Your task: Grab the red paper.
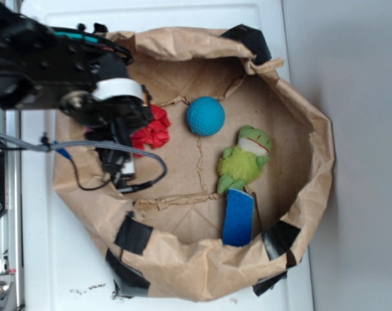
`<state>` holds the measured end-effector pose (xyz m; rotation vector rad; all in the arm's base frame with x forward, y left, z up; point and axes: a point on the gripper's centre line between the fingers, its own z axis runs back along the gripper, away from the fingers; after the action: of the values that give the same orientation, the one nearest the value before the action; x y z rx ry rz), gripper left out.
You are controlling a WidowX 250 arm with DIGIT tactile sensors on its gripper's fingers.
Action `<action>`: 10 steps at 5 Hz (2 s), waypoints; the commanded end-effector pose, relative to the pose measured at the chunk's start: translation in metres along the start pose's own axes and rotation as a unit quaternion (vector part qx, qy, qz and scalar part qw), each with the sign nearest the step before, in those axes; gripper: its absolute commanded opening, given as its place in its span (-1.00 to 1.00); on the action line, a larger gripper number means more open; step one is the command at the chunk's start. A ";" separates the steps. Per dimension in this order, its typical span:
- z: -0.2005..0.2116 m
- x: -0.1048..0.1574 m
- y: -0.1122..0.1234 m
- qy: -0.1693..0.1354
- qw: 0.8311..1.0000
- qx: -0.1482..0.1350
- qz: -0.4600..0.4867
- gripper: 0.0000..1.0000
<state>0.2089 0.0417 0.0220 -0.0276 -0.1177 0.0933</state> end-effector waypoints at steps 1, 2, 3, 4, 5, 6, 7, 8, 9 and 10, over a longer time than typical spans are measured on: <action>0.017 0.021 -0.004 -0.026 0.999 0.007 0.022 -1.00; 0.039 0.028 -0.005 -0.033 0.999 -0.008 0.036 -1.00; 0.059 0.027 0.000 -0.037 0.998 -0.031 0.034 -1.00; 0.079 0.027 0.006 -0.034 0.997 -0.055 0.032 -1.00; 0.099 0.034 0.013 -0.023 0.995 -0.081 0.055 -1.00; 0.084 0.039 0.009 -0.023 0.991 -0.063 0.119 1.00; 0.067 0.045 0.003 -0.022 0.986 -0.048 0.158 1.00; 0.046 0.043 -0.010 -0.041 0.988 -0.034 0.143 1.00; 0.026 0.039 -0.017 -0.046 0.989 -0.025 0.136 1.00; 0.012 0.036 -0.024 -0.049 0.990 -0.016 0.131 1.00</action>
<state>0.2411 0.0223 0.0344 -0.0694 -0.1963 0.3644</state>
